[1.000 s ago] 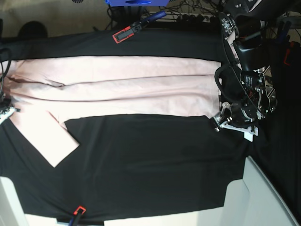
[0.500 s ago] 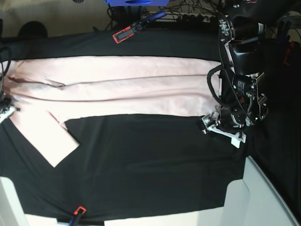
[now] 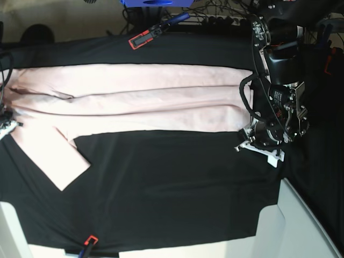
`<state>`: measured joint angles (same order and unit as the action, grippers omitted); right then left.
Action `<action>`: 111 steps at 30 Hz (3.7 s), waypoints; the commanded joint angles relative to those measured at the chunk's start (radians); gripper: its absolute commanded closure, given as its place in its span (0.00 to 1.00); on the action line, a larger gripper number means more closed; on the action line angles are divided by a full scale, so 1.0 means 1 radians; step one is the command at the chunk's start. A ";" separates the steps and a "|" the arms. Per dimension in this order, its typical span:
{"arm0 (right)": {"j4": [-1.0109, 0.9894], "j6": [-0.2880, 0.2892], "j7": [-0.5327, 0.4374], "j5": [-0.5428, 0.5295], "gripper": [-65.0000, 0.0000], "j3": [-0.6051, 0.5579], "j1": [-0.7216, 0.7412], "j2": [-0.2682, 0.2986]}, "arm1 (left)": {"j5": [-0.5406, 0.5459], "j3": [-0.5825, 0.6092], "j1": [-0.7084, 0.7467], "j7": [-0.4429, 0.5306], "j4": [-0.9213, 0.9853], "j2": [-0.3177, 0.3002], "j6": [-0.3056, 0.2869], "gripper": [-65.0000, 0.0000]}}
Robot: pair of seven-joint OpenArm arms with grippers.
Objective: Fold the T-shirt properly
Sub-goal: 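Pull the grasped edge away from the shoulder edge with the left gripper, then open the left gripper and lift it off the pink shirt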
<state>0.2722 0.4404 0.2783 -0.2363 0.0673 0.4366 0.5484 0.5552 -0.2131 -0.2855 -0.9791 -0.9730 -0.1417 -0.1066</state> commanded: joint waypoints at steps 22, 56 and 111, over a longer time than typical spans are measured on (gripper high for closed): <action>0.233 -0.007 0.019 0.005 1.00 0.019 0.005 0.032 | 0.018 -0.003 0.009 -0.002 -0.309 -0.012 -0.005 1.00; 0.247 -0.005 0.012 0.002 1.00 0.118 0.132 0.108 | 0.018 -0.004 -0.036 0.001 -0.398 -0.009 -0.005 1.00; 0.333 -0.002 -0.017 0.001 1.00 0.188 -0.098 0.100 | 0.012 0.010 0.151 0.001 -0.573 -0.005 -0.005 1.00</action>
<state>0.5911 0.4557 0.2836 -0.2329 0.2447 0.3233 0.6125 0.5716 -0.2016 -0.1143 -1.0016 -1.5230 -0.1337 -0.1131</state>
